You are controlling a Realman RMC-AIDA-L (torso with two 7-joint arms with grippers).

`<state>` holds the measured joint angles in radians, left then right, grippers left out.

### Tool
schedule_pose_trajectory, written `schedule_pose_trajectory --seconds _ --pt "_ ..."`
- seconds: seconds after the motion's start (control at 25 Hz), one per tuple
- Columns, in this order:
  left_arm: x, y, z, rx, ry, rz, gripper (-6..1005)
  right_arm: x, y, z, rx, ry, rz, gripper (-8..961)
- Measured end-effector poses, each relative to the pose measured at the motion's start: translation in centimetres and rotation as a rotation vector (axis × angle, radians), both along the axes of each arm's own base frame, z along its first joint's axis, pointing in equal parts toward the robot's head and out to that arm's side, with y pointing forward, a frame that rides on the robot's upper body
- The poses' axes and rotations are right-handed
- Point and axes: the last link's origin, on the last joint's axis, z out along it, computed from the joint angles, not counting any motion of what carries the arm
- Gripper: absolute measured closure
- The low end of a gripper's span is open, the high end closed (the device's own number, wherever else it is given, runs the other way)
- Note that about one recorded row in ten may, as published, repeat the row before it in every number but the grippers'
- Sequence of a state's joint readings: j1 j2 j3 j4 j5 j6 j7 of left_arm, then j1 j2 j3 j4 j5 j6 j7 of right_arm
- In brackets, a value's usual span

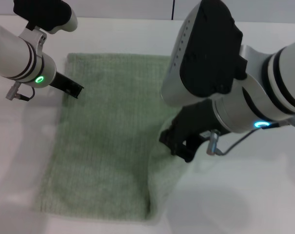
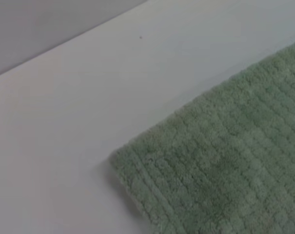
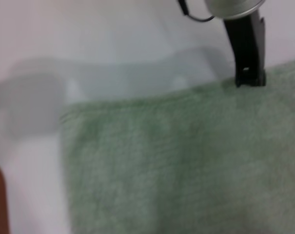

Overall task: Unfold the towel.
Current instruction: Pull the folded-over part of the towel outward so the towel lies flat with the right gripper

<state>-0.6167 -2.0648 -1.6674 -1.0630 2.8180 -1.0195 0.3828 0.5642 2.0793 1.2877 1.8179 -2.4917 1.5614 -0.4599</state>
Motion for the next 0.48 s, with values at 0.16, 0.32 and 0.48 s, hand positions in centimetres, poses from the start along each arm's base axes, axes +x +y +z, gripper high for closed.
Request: schedule_pose_trajectory --seconds 0.16,0.32,0.48 --pt "0.0 -0.1 0.0 -0.003 0.001 0.005 950 0.1 -1.2 0.1 -0.039 -0.034 0.003 942" --pt "-0.1 -0.1 0.0 -0.002 0.0 0.006 949 0.1 -2.6 -0.1 -0.076 -0.06 0.017 937" --pt "-0.1 -0.1 0.0 -0.004 0.0 0.007 949 0.2 -3.5 -0.5 -0.103 -0.084 0.01 932"
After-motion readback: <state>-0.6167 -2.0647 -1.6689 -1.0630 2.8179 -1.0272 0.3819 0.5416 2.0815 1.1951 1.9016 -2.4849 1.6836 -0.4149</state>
